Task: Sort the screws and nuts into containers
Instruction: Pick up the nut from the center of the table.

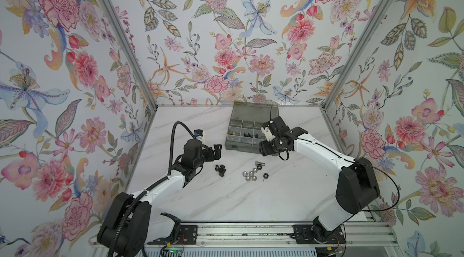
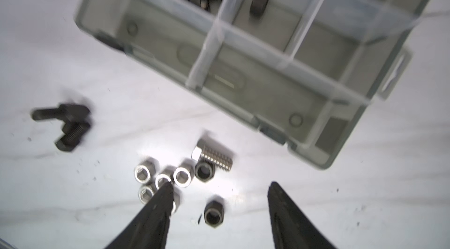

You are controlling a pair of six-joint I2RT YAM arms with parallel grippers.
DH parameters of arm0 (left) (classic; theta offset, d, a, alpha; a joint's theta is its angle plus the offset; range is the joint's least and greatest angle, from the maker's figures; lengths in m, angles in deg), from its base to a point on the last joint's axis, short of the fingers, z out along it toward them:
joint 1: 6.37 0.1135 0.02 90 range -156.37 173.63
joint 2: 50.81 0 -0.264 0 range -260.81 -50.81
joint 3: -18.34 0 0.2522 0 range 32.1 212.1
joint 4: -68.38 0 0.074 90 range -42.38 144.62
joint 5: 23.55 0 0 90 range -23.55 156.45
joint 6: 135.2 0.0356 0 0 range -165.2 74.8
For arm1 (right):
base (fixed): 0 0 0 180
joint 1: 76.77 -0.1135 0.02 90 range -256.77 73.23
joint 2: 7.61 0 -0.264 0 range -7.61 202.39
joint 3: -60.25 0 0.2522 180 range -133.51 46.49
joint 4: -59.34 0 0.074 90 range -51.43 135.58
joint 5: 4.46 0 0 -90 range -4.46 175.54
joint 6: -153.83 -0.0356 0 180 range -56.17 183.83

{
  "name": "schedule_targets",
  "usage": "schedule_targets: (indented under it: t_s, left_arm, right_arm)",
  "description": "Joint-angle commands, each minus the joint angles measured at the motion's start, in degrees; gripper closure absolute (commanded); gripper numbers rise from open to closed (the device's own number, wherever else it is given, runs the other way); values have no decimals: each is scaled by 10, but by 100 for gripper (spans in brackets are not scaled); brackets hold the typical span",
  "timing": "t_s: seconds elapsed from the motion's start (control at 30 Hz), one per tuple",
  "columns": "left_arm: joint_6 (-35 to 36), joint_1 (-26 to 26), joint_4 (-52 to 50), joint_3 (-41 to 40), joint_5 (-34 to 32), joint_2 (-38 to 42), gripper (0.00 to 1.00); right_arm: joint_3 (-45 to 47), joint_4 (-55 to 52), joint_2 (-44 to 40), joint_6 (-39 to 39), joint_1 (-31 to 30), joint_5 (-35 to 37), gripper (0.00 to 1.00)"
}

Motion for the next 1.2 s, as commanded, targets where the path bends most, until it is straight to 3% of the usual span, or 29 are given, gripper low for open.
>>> schedule_targets:
  t_s: [0.0,0.33,0.53,1.17]
  left_arm:
    - [4,3,5,5,7,-9,0]
    - [-1,3,14,-4,8,-9,1]
    - [-1,3,14,-1,12,-12,1]
    - [-1,3,8,3,11,-14,1]
  right_arm:
    - [50,-18,-11,-52,-19,15,34]
    - [104,-18,-7,-79,-48,11,34]
    - [104,-17,22,-60,-74,15,35]
    - [90,-14,80,-36,-80,38,43]
